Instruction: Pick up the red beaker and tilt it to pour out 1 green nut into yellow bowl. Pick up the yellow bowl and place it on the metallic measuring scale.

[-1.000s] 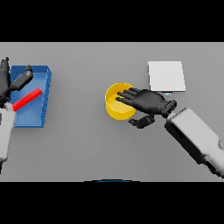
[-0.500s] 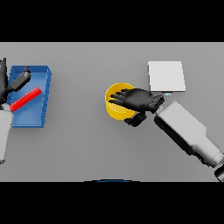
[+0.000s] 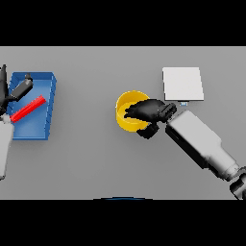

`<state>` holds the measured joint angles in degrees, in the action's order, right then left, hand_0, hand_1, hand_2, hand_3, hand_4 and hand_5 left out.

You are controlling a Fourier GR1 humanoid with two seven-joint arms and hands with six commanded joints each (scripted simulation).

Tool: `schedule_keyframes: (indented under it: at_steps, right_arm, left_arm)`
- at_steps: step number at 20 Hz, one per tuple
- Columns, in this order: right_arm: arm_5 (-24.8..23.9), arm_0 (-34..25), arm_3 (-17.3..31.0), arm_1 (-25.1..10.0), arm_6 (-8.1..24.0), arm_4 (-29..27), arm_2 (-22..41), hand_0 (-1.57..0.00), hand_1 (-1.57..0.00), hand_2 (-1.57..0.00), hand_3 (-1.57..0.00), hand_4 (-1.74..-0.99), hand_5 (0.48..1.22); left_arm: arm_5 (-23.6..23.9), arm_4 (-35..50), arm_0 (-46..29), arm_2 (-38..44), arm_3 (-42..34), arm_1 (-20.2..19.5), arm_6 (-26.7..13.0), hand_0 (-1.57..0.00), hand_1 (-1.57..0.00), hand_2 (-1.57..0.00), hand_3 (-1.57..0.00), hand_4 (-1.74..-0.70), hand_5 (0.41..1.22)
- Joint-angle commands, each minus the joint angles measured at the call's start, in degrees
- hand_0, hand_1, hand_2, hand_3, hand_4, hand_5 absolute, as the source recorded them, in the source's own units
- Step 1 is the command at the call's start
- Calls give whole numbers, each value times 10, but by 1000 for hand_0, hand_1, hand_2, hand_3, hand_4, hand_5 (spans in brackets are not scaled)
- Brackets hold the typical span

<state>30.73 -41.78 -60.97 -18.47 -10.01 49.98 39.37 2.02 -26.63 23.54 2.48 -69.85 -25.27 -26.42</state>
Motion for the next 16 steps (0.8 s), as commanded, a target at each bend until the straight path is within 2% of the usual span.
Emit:
schedule_keyframes:
  at_steps: [1, 3, 4, 6, 8, 10, 13, 16]
  right_arm:
    - [4, 2, -2, 3, 7, 0, 1, -161, -135, -147, -182, -1321, 839]
    - [2, 3, -9, 0, 1, 1, 4, -669, -652, -614, -309, -1394, 976]
    - [3, 5, -6, 1, -8, -3, 4, -849, -836, -806, -399, -1463, 1025]
    - [14, 3, -8, -3, -12, -10, 6, -1109, -1100, -1081, -706, -1557, 1096]
    - [25, 0, -10, -7, -13, -14, 7, -1275, -1270, -1176, -1007, -1623, 1141]
    - [23, -1, -8, -7, -13, -20, 7, -1382, -1378, -1234, -1210, -1666, 1170]
    - [12, 3, -14, -17, -19, -25, 8, -1474, -1472, -1281, -1365, -1702, 1195]
    - [12, 2, -23, -17, -14, -33, 5, -1521, -1520, -1298, -1396, -1721, 1208]
  left_arm:
    - [-1, -2, 2, -1, 3, -3, 5, 1, 1, 1, 1, -752, 701]
    - [1, -3, 5, 0, 8, -3, 3, 1, 1, 1, 1, -755, 703]
    - [3, -4, 0, -2, 10, 1, 6, 1, 1, 1, 1, -755, 704]
    - [1, -6, 7, -3, 7, -1, 4, 1, 1, 1, 1, -756, 701]
    - [1, -8, 9, -4, 8, -2, 0, 1, 1, 1, 1, -751, 698]
    - [0, -8, 6, -4, 10, -5, 8, 1, 1, 1, 1, -747, 692]
    - [-1, -10, 6, -7, 7, -3, 6, 1, 1, 1, 1, -735, 689]
    - [2, -10, 6, -6, 10, -4, 14, 1, 1, 1, 1, -732, 685]
